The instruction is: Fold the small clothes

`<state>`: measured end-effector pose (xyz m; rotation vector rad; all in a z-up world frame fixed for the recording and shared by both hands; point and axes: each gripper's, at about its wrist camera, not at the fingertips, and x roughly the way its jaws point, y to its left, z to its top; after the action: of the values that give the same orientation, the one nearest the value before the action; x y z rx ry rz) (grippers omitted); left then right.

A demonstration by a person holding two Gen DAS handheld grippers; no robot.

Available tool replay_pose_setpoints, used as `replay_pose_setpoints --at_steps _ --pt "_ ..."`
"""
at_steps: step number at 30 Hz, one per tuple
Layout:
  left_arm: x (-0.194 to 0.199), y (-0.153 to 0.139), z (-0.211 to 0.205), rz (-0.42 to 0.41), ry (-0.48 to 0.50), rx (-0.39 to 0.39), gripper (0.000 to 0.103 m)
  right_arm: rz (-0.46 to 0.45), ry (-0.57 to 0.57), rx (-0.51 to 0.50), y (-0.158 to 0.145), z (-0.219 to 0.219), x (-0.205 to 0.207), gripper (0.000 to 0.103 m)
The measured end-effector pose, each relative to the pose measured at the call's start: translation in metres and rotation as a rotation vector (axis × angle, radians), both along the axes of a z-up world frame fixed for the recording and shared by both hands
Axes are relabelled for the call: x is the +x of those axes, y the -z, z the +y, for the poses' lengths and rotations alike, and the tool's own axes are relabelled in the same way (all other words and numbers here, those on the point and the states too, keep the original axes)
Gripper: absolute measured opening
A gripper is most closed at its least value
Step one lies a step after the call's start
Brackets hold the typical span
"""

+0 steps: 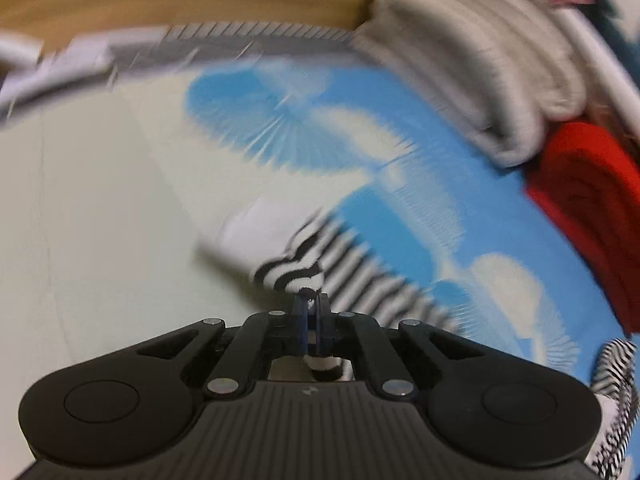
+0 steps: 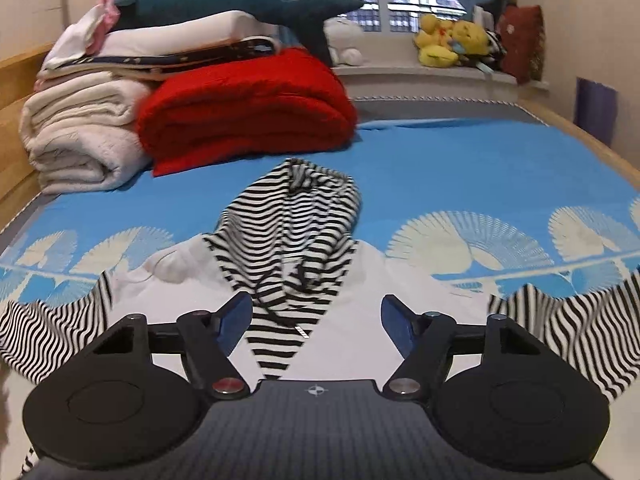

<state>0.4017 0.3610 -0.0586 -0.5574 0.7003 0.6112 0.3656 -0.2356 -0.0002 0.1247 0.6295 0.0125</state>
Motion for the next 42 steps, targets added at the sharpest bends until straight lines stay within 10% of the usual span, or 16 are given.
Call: replay_pose_setpoints --at_steps 11,17,24,27,31,42 --pt "-0.019 -0.077 -0.226 -0.275 0.558 0.074 0.000 0.091 0.141 0.086 0.003 -0.048 -0.019 0.058" --pt "-0.037 -0.060 -0.352 -0.194 1.050 -0.275 0.005 0.090 0.225 0.152 0.007 -0.064 -0.047 0.058" --pt "-0.034 -0.065 -0.314 -0.131 0.790 -0.204 0.006 0.142 0.256 0.223 0.022 -0.069 -0.066 0.058" --pt "-0.028 -0.050 -0.286 -0.109 0.698 -0.141 0.006 0.138 0.228 0.255 0.025 -0.069 -0.067 0.043" --pt "0.002 -0.018 -0.253 0.108 0.548 -0.166 0.006 0.167 0.179 0.265 0.034 -0.059 -0.057 0.035" --pt "0.025 -0.003 -0.235 0.176 0.479 -0.194 0.006 0.414 -0.129 0.087 0.089 0.019 -0.013 0.060"
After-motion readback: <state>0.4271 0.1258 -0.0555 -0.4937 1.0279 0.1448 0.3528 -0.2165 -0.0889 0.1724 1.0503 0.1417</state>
